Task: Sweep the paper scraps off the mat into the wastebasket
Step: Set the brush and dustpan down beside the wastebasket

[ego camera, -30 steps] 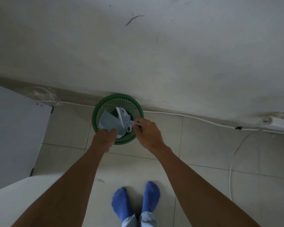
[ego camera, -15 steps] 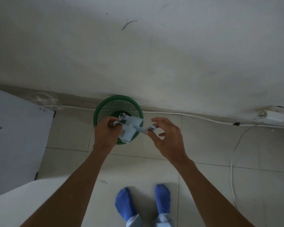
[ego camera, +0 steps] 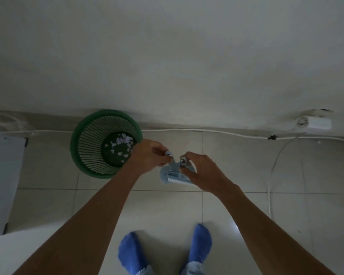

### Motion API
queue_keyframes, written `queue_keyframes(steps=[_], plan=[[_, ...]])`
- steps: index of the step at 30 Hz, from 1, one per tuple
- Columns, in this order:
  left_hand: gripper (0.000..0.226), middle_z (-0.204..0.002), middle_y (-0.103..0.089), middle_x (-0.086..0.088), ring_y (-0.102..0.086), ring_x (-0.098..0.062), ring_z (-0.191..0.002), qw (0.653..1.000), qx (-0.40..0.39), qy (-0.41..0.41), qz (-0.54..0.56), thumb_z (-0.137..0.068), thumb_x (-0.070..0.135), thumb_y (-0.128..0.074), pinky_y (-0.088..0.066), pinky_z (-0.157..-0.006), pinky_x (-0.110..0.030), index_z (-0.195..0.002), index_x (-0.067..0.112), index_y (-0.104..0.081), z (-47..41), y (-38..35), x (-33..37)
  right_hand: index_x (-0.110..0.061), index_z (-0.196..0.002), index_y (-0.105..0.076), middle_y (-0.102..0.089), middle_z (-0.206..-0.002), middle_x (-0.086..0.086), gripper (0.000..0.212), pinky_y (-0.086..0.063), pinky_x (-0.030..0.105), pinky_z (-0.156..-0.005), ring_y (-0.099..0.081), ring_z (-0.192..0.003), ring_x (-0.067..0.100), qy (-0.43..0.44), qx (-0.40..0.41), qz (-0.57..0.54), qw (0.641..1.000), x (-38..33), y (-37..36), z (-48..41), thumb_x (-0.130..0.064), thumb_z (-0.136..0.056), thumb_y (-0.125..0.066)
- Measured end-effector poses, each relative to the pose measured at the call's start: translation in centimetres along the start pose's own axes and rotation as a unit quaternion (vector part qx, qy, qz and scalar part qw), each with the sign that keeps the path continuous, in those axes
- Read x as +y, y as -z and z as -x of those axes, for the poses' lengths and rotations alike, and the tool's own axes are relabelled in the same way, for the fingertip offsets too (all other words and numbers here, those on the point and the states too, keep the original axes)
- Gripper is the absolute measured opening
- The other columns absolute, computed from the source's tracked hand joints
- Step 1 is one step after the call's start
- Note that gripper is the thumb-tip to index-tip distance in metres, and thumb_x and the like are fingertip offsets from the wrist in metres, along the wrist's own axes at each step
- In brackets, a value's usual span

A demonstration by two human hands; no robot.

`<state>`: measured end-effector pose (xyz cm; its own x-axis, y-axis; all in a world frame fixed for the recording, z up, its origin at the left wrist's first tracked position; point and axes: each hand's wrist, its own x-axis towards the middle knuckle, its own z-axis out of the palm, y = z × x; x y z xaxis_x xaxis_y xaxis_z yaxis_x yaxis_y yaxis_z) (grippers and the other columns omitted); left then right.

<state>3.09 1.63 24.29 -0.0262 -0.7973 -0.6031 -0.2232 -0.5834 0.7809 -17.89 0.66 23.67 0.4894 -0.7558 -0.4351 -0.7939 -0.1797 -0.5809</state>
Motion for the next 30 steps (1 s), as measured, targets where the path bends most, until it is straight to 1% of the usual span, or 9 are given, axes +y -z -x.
queue_keyframes(steps=[2,4,8,11,13,18,23,27,30], plan=[[0.018,-0.081,-0.072,-0.017,-0.066,-0.015,-0.065,0.999,-0.003,0.030,0.032,-0.073,-0.001,-0.079,-0.058,-0.061,-0.019,-0.089,0.001,-0.072,-2.4,-1.1,-0.3,-0.016,-0.089,-0.055,-0.066,-0.081,0.003,0.019,-0.054,0.049,-0.068,-0.063,-0.070,0.022,-0.011,-0.011,-0.016,1.000,2.2,-0.8,-1.2,-0.035,-0.092,-0.058],[0.021,-0.088,-0.073,-0.018,-0.067,-0.023,-0.076,0.998,0.013,0.046,0.045,-0.071,0.001,-0.080,-0.059,-0.068,-0.026,-0.091,0.005,-0.071,-5.0,-2.3,-0.9,-0.012,-0.088,-0.054,-0.066,-0.081,0.004,0.020,-0.055,0.048,-0.068,-0.064,-0.071,0.023,-0.010,-0.011,-0.036,0.999,4.5,-1.6,-2.4,-0.031,-0.092,-0.059],[0.032,-0.103,-0.073,-0.012,-0.068,-0.021,-0.095,0.996,0.023,0.043,0.077,-0.072,0.007,-0.081,-0.053,-0.084,-0.029,-0.102,0.010,-0.070,-9.7,-4.7,-3.7,-0.011,-0.087,-0.056,-0.069,-0.086,0.006,0.016,-0.060,0.041,-0.069,-0.070,-0.078,0.020,-0.054,0.004,-0.100,0.993,8.9,-3.2,-5.6,-0.024,-0.091,-0.064],[0.050,-0.116,-0.066,-0.004,-0.063,-0.018,-0.107,0.998,0.046,0.040,-0.011,-0.075,0.022,-0.081,-0.052,-0.091,-0.029,-0.121,0.015,-0.063,-12.6,-6.7,-7.7,-0.009,-0.089,-0.059,-0.072,-0.086,0.004,0.018,-0.061,0.040,-0.070,-0.072,-0.077,0.014,-0.093,0.031,-0.139,0.985,12.4,-4.5,-8.4,-0.024,-0.089,-0.068],[0.061,-0.126,-0.061,-0.002,-0.059,-0.018,-0.114,0.996,0.023,0.053,-0.064,-0.077,0.029,-0.078,-0.053,-0.092,-0.034,-0.132,0.019,-0.054,-13.9,-7.7,-11.0,-0.004,-0.090,-0.060,-0.074,-0.084,0.008,0.023,-0.061,0.040,-0.072,-0.073,-0.078,0.019,-0.107,0.037,-0.144,0.983,14.1,-5.3,-10.4,-0.024,-0.088,-0.069],[0.069,-0.136,-0.055,-0.003,-0.054,-0.019,-0.122,0.997,0.030,0.077,-0.003,-0.085,0.018,-0.069,-0.047,-0.090,-0.028,-0.146,0.022,-0.037,-17.1,-8.5,-16.3,-0.008,-0.082,-0.058,-0.069,-0.072,0.004,0.019,-0.047,0.016,-0.053,-0.063,-0.064,0.013,-0.132,0.091,-0.157,0.975,16.7,-8.0,-15.2,-0.021,-0.087,-0.071],[0.048,-0.115,-0.059,0.001,-0.057,-0.023,-0.118,0.997,0.042,0.067,-0.019,-0.086,0.005,-0.062,-0.049,-0.095,-0.035,-0.131,0.016,-0.051,-18.8,-9.0,-18.0,-0.004,-0.098,-0.065,-0.075,-0.093,0.010,0.018,-0.059,0.035,-0.074,-0.072,-0.083,0.023,-0.149,0.129,-0.173,0.965,18.0,-11.6,-17.9,-0.017,-0.087,-0.068],[0.075,-0.128,-0.058,-0.004,-0.056,-0.024,-0.119,0.992,0.061,0.105,0.033,-0.083,0.013,-0.066,-0.048,-0.101,-0.044,-0.149,0.019,-0.029,-19.8,-9.0,-19.2,-0.008,-0.108,-0.066,-0.074,-0.098,0.008,0.022,-0.057,0.026,-0.070,-0.071,-0.086,0.021,-0.173,0.128,-0.196,0.957,18.0,-13.2,-18.9,-0.017,-0.088,-0.066],[0.085,-0.138,-0.055,-0.010,-0.056,-0.027,-0.120,0.986,0.078,0.132,0.068,-0.079,0.017,-0.066,-0.047,-0.102,-0.049,-0.152,0.024,-0.022,-20.2,-9.1,-19.8,-0.007,-0.107,-0.067,-0.073,-0.099,0.010,0.022,-0.058,0.032,-0.075,-0.070,-0.089,0.025,-0.193,0.138,-0.200,0.951,17.9,-13.9,-19.1,-0.019,-0.089,-0.064]])
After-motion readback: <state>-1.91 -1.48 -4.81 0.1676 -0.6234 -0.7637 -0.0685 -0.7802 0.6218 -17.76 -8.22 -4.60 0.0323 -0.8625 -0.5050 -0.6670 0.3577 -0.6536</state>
